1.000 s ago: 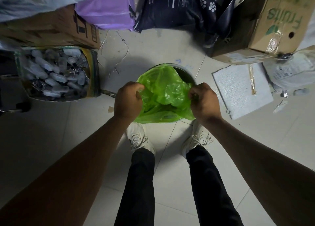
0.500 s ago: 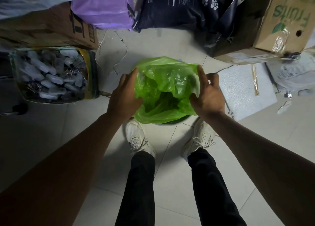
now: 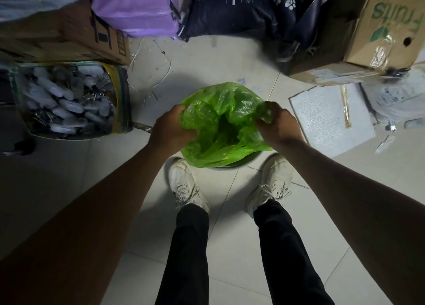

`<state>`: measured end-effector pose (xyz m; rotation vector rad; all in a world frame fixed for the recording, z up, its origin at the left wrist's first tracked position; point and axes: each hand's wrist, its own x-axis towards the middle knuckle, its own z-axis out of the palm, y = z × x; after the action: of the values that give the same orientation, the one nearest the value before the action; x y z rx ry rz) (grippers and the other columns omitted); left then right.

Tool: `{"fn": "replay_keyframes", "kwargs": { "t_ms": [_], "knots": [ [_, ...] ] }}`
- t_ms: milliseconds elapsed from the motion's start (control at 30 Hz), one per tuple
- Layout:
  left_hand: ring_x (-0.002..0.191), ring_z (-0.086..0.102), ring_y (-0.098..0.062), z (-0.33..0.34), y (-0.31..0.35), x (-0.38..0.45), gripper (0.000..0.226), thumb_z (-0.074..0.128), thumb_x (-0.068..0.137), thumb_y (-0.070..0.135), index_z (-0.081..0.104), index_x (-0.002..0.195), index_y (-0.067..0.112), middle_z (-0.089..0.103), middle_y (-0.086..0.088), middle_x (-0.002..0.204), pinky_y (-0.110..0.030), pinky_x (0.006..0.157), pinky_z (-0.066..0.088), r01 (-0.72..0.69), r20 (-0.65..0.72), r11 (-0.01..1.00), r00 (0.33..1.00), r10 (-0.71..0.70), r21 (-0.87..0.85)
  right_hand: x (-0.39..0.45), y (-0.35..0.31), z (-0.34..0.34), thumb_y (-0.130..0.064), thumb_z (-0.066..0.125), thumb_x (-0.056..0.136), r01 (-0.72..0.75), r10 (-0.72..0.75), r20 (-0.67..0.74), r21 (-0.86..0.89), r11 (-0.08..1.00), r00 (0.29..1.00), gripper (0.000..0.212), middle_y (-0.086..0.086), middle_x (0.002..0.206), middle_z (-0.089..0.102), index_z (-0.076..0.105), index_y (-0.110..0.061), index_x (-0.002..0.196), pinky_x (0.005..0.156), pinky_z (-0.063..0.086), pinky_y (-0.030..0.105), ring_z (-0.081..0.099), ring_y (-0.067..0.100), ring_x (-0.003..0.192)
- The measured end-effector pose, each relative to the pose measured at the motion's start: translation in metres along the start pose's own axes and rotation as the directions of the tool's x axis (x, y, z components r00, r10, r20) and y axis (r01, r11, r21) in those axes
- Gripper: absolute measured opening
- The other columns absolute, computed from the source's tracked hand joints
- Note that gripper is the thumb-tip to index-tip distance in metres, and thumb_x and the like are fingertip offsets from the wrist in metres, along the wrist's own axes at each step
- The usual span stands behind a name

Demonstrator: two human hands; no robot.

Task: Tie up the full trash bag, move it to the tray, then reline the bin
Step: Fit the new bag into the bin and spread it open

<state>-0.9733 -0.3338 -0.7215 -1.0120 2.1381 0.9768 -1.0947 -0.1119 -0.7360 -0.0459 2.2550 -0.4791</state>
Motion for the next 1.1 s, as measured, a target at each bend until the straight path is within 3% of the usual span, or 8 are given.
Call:
{"fn": "replay_keyframes", "kwargs": {
  "t_ms": [233,333,500,600,733,833,967,1100],
  "knots": [
    [0.122,0.052,-0.025,0.005,-0.020,-0.025,0.088,0.081,0.064,0.034,0.041,0.141,0.025,0.055,-0.008,0.134,-0.039,0.099,0.046,-0.054,-0.051,0.995,0.997,0.049,-0.089,-0.039,0.022,-0.004,-0.031,0.079,0.076,-0.041,0.047,-0.012,0.302,0.952,0.999,0.075,-0.004,0.112,0.063,0.042,-0.030,0.141,0.089,0.054,0.042,0.064,0.023,0.100],
    [0.112,0.055,-0.023,0.008,-0.026,-0.036,0.060,0.081,0.069,0.019,0.051,0.121,0.022,0.059,-0.005,0.122,-0.031,0.087,0.043,-0.086,-0.134,0.988,0.989,0.069,-0.131,-0.047,0.029,-0.002,-0.031,0.085,0.070,-0.135,0.164,-0.022,0.460,0.878,0.986,0.075,-0.008,0.101,0.063,0.046,-0.032,0.135,0.087,0.056,0.046,0.067,0.023,0.095],
    [0.079,0.049,-0.013,0.013,-0.029,-0.047,0.025,0.072,0.079,0.013,0.049,0.085,0.019,0.053,0.011,0.081,-0.026,0.067,0.033,-0.111,-0.233,0.972,0.971,0.061,-0.208,-0.058,0.024,-0.006,-0.007,0.083,0.072,-0.173,0.203,0.052,0.748,0.641,0.978,0.061,0.013,0.095,0.070,0.054,-0.018,0.124,0.079,0.056,0.033,0.070,0.024,0.083],
    [0.076,0.056,-0.008,0.014,-0.028,-0.049,0.027,0.065,0.083,0.005,0.054,0.071,0.027,0.059,0.013,0.076,-0.033,0.075,0.046,-0.123,-0.207,0.959,0.976,0.070,-0.257,-0.063,0.021,-0.011,0.000,0.080,0.072,-0.159,0.169,0.070,0.787,0.596,0.983,0.056,0.008,0.087,0.070,0.057,-0.017,0.120,0.070,0.055,0.025,0.068,0.015,0.072],
    [0.102,0.065,-0.020,0.015,-0.027,-0.050,0.019,0.067,0.080,0.019,0.070,0.097,0.027,0.069,0.004,0.101,-0.044,0.093,0.052,-0.016,-0.093,0.953,0.996,-0.013,-0.302,-0.067,0.023,-0.013,0.006,0.074,0.075,-0.189,0.147,0.128,0.809,0.556,0.981,0.049,0.012,0.085,0.068,0.059,-0.013,0.117,0.055,0.053,0.026,0.065,0.016,0.060],
    [0.109,0.061,-0.023,0.015,-0.024,-0.050,0.062,0.081,0.065,0.037,0.062,0.122,0.020,0.064,-0.004,0.119,-0.043,0.095,0.052,0.092,-0.016,0.950,0.995,-0.102,-0.300,-0.067,0.026,-0.013,0.003,0.074,0.077,-0.210,0.173,0.131,0.772,0.600,0.976,0.039,0.011,0.083,0.066,0.062,-0.016,0.110,0.057,0.049,0.031,0.060,0.023,0.062],
    [0.127,0.046,-0.025,0.016,-0.023,-0.049,0.094,0.089,0.063,0.027,0.040,0.143,0.017,0.049,-0.009,0.140,-0.037,0.102,0.043,0.042,0.029,0.989,0.999,-0.038,-0.139,-0.064,0.039,-0.005,-0.010,0.078,0.071,-0.161,0.164,0.049,0.589,0.792,0.985,0.039,0.002,0.079,0.067,0.064,-0.030,0.101,0.070,0.055,0.042,0.064,0.025,0.069],
    [0.139,0.034,-0.025,0.024,-0.034,-0.050,0.112,0.090,0.062,0.022,0.023,0.151,0.015,0.036,-0.008,0.152,-0.030,0.104,0.030,-0.033,0.080,0.999,0.996,0.036,-0.042,-0.060,0.047,0.004,-0.015,0.076,0.073,-0.114,0.122,-0.001,0.347,0.931,0.993,0.043,-0.009,0.074,0.060,0.061,-0.029,0.110,0.069,0.049,0.031,0.060,0.020,0.073]
  ]
}}
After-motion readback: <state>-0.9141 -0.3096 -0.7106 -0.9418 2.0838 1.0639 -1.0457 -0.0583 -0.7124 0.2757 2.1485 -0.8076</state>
